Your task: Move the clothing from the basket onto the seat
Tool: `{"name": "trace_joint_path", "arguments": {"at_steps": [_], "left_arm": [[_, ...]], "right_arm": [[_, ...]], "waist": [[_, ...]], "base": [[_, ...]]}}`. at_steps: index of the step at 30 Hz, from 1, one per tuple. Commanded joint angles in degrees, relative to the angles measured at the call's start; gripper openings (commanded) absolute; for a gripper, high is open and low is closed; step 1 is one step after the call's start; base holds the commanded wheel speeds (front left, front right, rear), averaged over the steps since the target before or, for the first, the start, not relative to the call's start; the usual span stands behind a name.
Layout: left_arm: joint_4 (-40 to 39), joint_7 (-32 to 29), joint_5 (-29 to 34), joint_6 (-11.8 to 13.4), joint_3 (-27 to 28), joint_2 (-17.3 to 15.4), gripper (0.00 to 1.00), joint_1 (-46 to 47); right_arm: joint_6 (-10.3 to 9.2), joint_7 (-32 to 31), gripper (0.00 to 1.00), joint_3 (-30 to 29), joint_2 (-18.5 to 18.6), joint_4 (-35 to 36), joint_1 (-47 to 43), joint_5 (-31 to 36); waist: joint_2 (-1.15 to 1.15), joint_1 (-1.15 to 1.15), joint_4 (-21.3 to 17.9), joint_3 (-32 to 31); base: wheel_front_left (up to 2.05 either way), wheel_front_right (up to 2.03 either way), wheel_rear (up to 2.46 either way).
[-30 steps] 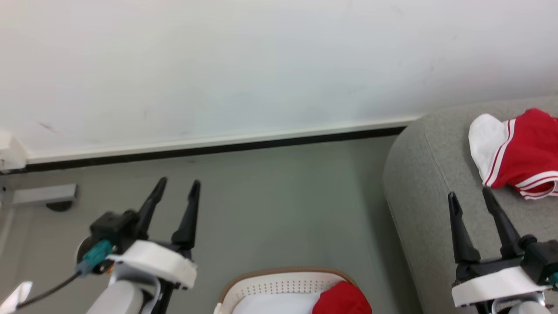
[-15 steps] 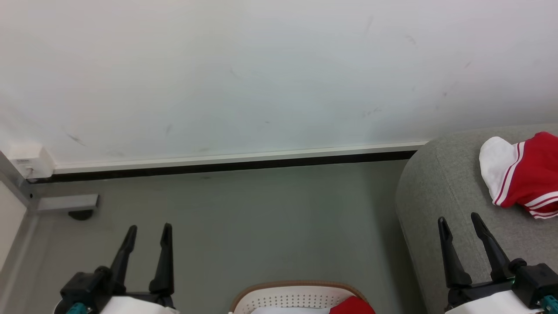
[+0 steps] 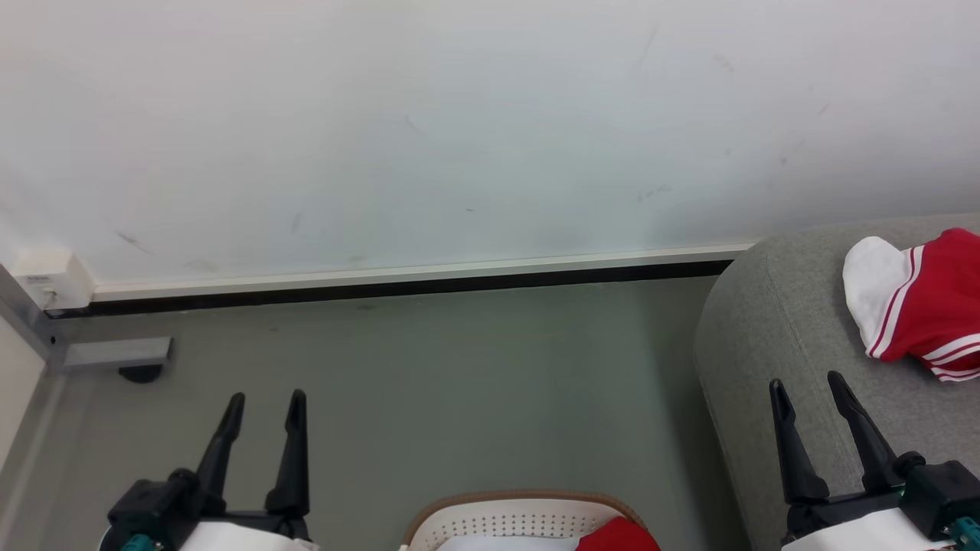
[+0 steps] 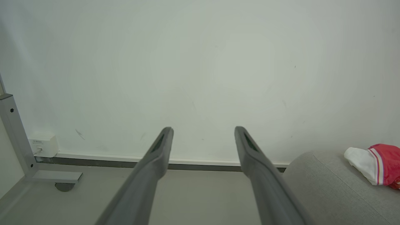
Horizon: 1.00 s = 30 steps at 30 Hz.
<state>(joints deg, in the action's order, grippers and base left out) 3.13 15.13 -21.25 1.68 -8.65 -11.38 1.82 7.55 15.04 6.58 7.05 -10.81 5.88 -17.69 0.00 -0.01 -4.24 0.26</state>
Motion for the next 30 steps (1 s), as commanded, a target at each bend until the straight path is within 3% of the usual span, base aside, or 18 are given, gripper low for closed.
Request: {"name": "trace_joint_path", "arguments": {"at_steps": [1,14,30], "left_arm": [[0.2,0.0,0.9,-0.2,0.4,0.2,1.0,-0.7],[1.5,0.0,2.8,-2.7,1.9,2.4,1.0,-0.3],[4.1,0.0,4.7,-5.7,1.5,3.0,1.0,3.9]], "right_arm": [[-0.13,0.1,1.0,-0.1,0.3,0.0,0.5,-0.1],[-0.13,0.1,1.0,0.2,0.8,0.2,1.1,-0.2],[-0.13,0.1,1.0,-2.5,1.2,2.0,3.9,0.8]], "waist": [[0.0,0.01,0.0,0.0],[0.0,0.01,-0.3,0.6],[0.0,0.01,-2.8,6.1]], "base": [[0.0,0.0,0.0],[0.0,0.0,0.0],[0.0,0.0,0.0]]}}
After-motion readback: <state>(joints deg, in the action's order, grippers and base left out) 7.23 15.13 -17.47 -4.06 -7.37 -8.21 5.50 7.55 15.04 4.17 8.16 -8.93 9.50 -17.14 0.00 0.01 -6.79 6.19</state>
